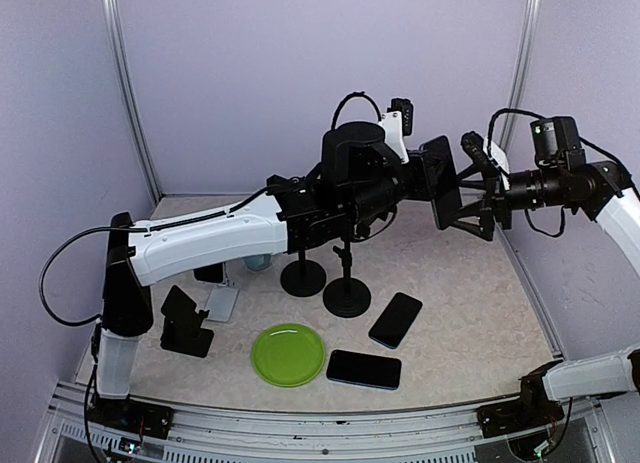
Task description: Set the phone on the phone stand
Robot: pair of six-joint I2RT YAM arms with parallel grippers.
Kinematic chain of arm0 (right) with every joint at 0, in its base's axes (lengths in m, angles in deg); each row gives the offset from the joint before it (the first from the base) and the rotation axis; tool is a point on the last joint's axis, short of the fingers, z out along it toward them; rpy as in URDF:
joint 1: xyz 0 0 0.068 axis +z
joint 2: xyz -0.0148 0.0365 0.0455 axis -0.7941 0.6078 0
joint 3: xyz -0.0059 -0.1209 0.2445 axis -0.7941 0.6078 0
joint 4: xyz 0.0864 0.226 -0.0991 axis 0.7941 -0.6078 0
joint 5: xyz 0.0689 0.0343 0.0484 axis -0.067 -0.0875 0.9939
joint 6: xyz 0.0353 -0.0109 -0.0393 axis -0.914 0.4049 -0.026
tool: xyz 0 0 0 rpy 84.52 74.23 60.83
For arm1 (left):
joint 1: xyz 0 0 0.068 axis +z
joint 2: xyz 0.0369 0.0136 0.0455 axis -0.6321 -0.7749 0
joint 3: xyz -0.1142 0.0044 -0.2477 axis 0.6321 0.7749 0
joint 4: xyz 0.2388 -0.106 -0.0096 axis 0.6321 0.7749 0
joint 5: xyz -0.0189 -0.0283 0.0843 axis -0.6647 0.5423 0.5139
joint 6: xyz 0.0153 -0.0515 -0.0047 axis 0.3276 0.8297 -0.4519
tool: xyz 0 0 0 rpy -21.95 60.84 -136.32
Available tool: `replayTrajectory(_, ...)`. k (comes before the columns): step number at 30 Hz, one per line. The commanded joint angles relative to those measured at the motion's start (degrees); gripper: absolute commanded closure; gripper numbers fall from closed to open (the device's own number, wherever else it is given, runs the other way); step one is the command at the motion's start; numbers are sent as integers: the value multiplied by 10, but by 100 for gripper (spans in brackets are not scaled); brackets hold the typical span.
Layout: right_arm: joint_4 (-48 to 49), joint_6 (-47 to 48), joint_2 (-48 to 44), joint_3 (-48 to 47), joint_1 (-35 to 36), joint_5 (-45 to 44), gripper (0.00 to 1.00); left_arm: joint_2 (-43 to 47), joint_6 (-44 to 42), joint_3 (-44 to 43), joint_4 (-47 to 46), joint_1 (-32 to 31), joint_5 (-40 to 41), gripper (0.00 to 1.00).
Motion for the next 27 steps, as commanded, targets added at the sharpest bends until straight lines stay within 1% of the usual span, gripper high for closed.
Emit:
replayTrajectory(1, -30, 28, -4, -63, -21, 89, 0, 109, -68, 54, -27, -2, -37, 100)
replayTrajectory(4, -55, 42, 18, -102, -33, 122, 1, 180, -98, 123, -5, -3, -44, 100)
replayTrajectory(6, -61, 49, 38, -115, -35, 135, 3, 227, -113, 164, 13, -2, -47, 100)
replayTrajectory(12, -53, 62, 124, -116, -31, 170, 21, 360, -169, 272, 80, -13, -40, 100)
replayTrajectory(14, -42, 62, 152, -118, -18, 164, 25, 393, -185, 297, 115, -20, -26, 100)
replayTrajectory(20, -22, 104, 216, -114, 33, 95, 29, 458, -197, 326, 219, -34, 41, 100)
replayTrajectory(24, -9, 124, 257, -117, 46, 77, 29, 488, -196, 351, 232, -66, 96, 100)
replayTrajectory(27, -3, 129, 278, -122, 48, 103, 28, 501, -189, 371, 229, -79, 121, 100)
